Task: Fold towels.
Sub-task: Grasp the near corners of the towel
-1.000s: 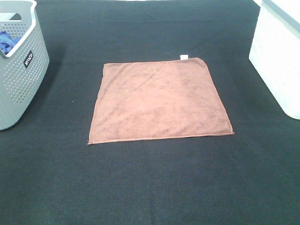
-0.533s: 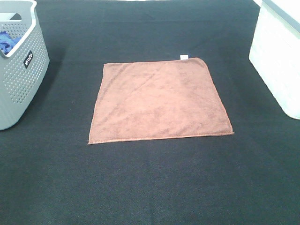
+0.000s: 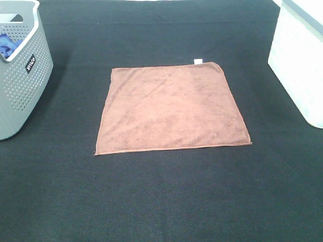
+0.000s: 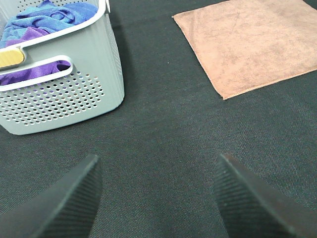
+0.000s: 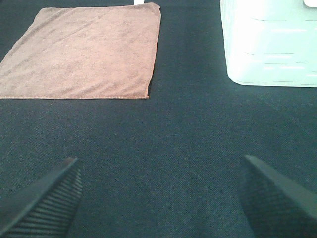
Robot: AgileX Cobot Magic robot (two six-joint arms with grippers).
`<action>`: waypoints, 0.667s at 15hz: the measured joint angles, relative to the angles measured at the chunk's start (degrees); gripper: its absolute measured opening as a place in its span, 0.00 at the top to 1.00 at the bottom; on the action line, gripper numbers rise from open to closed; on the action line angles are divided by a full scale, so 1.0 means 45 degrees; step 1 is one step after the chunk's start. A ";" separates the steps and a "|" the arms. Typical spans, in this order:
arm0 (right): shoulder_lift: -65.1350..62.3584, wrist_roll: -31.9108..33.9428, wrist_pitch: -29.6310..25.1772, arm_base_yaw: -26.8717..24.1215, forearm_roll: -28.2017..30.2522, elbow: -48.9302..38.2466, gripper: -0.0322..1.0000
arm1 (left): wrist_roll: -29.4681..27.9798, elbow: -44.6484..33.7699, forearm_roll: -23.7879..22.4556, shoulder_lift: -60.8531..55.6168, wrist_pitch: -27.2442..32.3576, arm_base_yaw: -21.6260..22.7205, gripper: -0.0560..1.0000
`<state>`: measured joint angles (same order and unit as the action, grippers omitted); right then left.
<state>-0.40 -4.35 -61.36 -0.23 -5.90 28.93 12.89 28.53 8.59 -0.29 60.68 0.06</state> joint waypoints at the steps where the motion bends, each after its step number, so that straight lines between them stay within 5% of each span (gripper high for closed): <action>1: 0.0000 0.0000 0.0000 0.0000 0.0000 0.0000 0.19 | 0.0000 0.0000 0.0000 0.0000 0.0000 0.0000 0.35; 10: 0.0000 0.0000 0.0000 0.0000 0.0000 0.0000 0.19 | 0.0000 0.0000 0.0000 0.0000 0.0000 0.0000 0.35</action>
<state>-0.40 -4.35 -61.36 -0.23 -5.90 28.93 12.89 28.53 8.59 -0.29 60.68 0.06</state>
